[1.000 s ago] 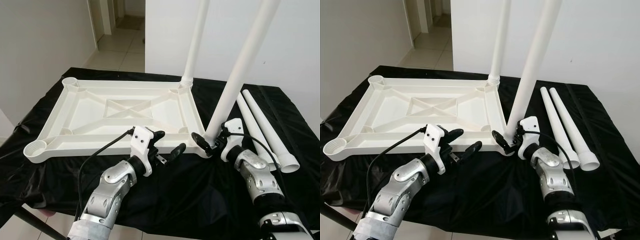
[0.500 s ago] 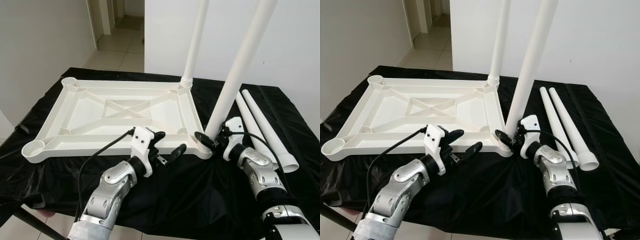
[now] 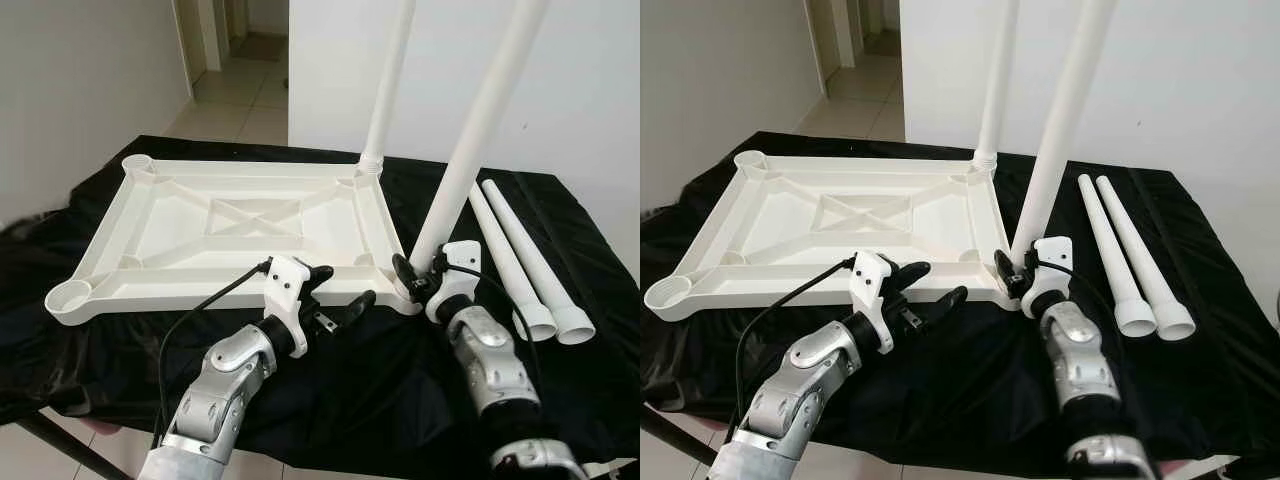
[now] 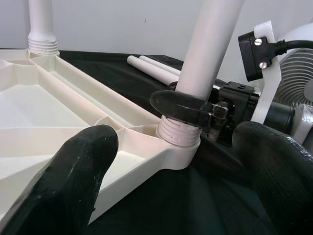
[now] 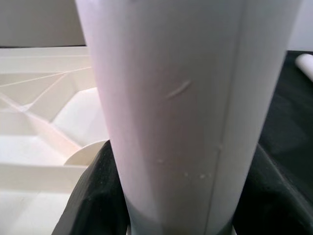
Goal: Building children table
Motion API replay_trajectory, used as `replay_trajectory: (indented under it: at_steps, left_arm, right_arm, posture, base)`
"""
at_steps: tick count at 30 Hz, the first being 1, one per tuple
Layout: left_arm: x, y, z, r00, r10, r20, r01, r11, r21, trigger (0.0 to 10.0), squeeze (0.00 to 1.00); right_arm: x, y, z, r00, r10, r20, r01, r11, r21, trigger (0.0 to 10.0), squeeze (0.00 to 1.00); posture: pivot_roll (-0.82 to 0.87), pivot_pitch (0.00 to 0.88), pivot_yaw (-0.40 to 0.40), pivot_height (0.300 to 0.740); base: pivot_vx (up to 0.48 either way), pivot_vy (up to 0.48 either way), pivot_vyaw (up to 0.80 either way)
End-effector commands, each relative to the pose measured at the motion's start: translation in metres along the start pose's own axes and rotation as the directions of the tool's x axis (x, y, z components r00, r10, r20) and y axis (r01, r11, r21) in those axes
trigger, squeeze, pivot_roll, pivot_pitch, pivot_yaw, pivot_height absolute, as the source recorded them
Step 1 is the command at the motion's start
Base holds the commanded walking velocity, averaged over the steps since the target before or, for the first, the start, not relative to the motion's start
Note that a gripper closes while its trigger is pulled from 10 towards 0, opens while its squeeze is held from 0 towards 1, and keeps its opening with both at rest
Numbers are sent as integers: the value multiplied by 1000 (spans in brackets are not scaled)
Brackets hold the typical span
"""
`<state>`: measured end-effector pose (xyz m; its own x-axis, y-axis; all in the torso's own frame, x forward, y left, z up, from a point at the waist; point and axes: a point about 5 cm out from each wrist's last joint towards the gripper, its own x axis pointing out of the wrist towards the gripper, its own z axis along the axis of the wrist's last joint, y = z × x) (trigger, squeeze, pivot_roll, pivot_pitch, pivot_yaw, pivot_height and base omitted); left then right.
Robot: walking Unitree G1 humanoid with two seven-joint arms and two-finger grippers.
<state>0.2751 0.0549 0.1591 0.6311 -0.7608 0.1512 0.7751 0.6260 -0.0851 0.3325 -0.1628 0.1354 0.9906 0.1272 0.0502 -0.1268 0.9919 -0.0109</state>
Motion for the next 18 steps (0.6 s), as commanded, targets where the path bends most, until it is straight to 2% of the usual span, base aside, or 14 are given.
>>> replay_trajectory:
  at_steps: [1, 2, 6, 8, 14, 15, 16, 17, 18]
  left_arm:
    - [0, 2, 1, 998, 67, -8, -67, 998, 7, 10000, 0]
    - [0, 2, 1, 998, 67, -8, -67, 998, 7, 10000, 0]
    - [0, 0, 0, 998, 67, -7, -67, 998, 1, 10000, 0]
    - [0, -1, 0, 998, 67, -6, -67, 998, -2, 10000, 0]
    - [0, -2, -1, 998, 70, -5, -70, 997, -8, 10000, 0]
    - [0, -3, -1, 998, 70, -4, -70, 998, -10, 10000, 0]
    - [0, -3, -1, 998, 70, -4, -70, 998, -10, 10000, 0]
    - [0, -3, -1, 998, 70, -3, -70, 998, -11, 10000, 0]
    - [1, -3, -1, 998, 70, -1, -70, 997, -14, 10000, 0]
  right_arm:
    - [-9, 0, -25, 990, -70, -127, 72, 997, 15, 0, 0]
    - [-9, 0, -25, 990, -70, -127, 72, 997, 15, 0, 0]
    - [-18, 16, -17, 953, -286, -102, 291, 956, 42, 0, 0]
    - [-22, 20, -14, 941, -321, -103, 327, 943, 53, 0, 0]
    - [-25, 26, -10, 950, -293, -107, 300, 952, 61, 0, 0]
    - [-24, 25, -10, 952, -284, -111, 291, 955, 58, 1765, 0]
    - [-24, 25, -10, 952, -284, -111, 291, 955, 58, 1765, 0]
    - [-25, 24, -11, 952, -283, -116, 291, 955, 54, 10000, 0]
    - [-24, 23, -10, 954, -278, -114, 285, 957, 53, 10000, 0]
  posture:
    - [16, 61, -14, 740]
    - [16, 61, -14, 740]
    - [17, 59, -20, 740]
    - [16, 58, -25, 740]
    - [16, 55, -28, 740]
    - [15, 53, -31, 740]
    - [15, 53, -31, 740]
    - [15, 52, -32, 740]
    - [14, 51, -32, 740]
  base:
    - [0, 0, 0]
    - [0, 0, 0]
    - [0, 0, 0]
    - [0, 0, 0]
    - [0, 0, 0]
    - [0, 0, 0]
    - [0, 0, 0]
    - [0, 0, 0]
    - [0, 0, 0]
